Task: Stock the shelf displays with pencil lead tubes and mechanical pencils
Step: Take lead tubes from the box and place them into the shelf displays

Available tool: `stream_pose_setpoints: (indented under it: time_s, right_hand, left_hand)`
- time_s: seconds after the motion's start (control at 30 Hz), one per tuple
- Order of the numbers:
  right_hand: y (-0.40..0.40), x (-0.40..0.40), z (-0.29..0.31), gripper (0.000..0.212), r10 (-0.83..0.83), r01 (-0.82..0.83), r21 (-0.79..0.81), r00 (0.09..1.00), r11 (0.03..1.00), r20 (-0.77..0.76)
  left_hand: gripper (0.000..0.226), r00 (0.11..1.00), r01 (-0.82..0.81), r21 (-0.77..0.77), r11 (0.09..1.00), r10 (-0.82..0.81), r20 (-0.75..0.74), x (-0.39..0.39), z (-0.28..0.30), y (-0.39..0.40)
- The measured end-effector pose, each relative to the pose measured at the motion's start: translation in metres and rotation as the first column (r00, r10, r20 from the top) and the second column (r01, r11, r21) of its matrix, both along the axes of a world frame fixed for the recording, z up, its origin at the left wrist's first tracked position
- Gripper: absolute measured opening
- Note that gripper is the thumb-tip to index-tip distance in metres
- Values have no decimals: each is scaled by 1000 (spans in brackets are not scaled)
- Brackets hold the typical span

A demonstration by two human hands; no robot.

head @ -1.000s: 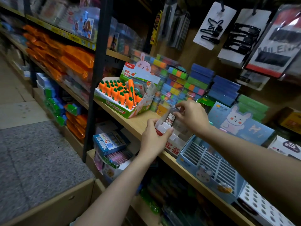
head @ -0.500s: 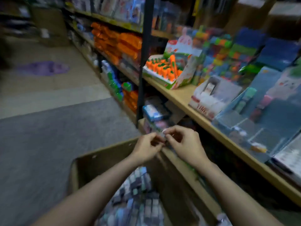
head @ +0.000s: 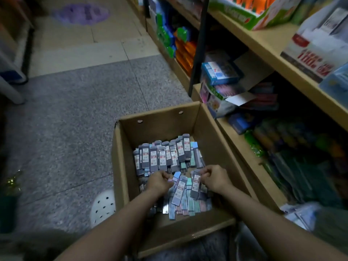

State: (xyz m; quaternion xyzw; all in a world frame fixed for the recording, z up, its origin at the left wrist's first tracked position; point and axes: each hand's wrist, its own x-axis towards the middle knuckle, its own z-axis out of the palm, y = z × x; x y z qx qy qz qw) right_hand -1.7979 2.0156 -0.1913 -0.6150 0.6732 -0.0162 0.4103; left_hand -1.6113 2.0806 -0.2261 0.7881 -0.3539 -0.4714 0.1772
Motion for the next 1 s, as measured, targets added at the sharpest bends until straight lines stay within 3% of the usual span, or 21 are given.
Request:
stream_pose_setpoints:
  time_s: [0.07, 0.2, 0.3, 0.47, 0.63, 0.77, 0.9, 1.0]
  right_hand:
    - [1, 1, -16, 13, 95, -95, 27, 995, 995, -23]
    - [-1, 12, -47, 40, 281, -276, 65, 956, 959, -87]
    - [-5, 26, -65, 57, 388, -384, 56, 910, 922, -149]
    - [2, 42, -86, 75, 418, -410, 78, 886, 909, -201]
    - [4, 46, -91, 72, 377, -377, 53, 889, 925, -260]
    - [2, 44, -83, 59, 201, -200, 20, 971, 980, -128]
    - [-11, 34, -40, 20, 39, -33, -91, 997, 995, 62]
    - [-37, 25, 26, 22, 79, -60, -262, 995, 963, 62]
  left_hand:
    - [18, 996, 64, 20, 998, -65, 56, -4, -11, -2]
    - [34, 980, 131, 17, 991, -132, 149, -17, -36, -11]
    - [39, 976, 130, -15, 991, -125, 177, -24, -48, -17]
    - [36, 991, 14, -17, 1000, -11, 134, -25, -59, -19]
    - [21, 995, -28, -20, 999, 29, 92, -22, -59, -20]
    - [10, 987, 136, -11, 991, -134, 86, -20, -45, -31]
    - [19, 933, 328, -106, 939, -339, -121, -7, 2, -72]
    - [12, 845, 389, -234, 891, -447, -295, -3, 65, -111]
